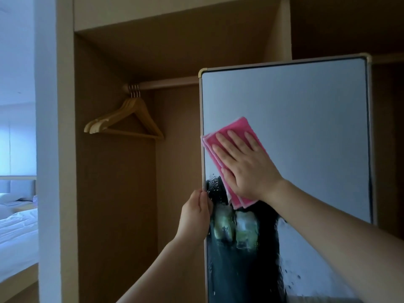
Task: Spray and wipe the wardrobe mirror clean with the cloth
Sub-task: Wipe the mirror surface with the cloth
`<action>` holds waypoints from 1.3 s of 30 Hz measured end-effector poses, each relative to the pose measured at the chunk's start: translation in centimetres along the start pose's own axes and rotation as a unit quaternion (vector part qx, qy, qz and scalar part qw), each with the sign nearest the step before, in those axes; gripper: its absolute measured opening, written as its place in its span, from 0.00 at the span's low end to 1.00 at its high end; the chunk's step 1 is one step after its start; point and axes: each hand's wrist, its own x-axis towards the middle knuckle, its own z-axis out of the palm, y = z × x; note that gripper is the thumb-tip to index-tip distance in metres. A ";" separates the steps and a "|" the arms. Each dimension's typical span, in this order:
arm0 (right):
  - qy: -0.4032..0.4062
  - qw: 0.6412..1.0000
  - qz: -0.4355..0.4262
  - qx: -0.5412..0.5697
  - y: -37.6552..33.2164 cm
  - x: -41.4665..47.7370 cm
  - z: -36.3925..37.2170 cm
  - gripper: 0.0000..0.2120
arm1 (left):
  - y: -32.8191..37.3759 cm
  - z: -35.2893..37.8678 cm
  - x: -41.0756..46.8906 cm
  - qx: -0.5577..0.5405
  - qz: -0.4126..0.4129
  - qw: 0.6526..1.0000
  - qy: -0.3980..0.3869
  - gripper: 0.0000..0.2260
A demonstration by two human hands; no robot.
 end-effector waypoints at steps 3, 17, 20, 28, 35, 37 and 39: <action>0.001 1.000 0.022 -0.011 0.8 2.3 -0.7 0.28 | 0.0 -0.2 0.0 0.003 0.000 1.000 -0.010 0.16; 0.027 0.996 0.076 -0.034 3.4 10.0 -2.1 0.27 | -0.8 -0.4 0.2 0.013 -0.009 0.999 -0.052 0.15; 0.034 0.994 0.093 -0.038 3.7 11.3 -2.3 0.28 | -0.8 -0.5 0.1 0.020 -0.009 0.998 -0.053 0.15; 0.041 0.993 0.103 -0.040 3.4 11.6 -2.3 0.28 | -0.5 -0.6 -0.1 0.003 -0.007 0.999 -0.043 0.14; 0.040 0.993 0.106 -0.016 2.1 10.3 -2.0 0.28 | -0.4 -0.8 -0.3 -0.025 -0.034 0.997 -0.067 0.15; 0.040 0.994 0.104 -0.010 1.3 9.3 -1.6 0.29 | -0.5 -0.9 -0.4 -0.048 -0.050 0.995 -0.070 0.14; 0.040 0.994 0.099 -0.010 0.4 8.1 -1.1 0.29 | -0.6 -0.9 -0.4 -0.062 -0.063 0.994 -0.069 0.14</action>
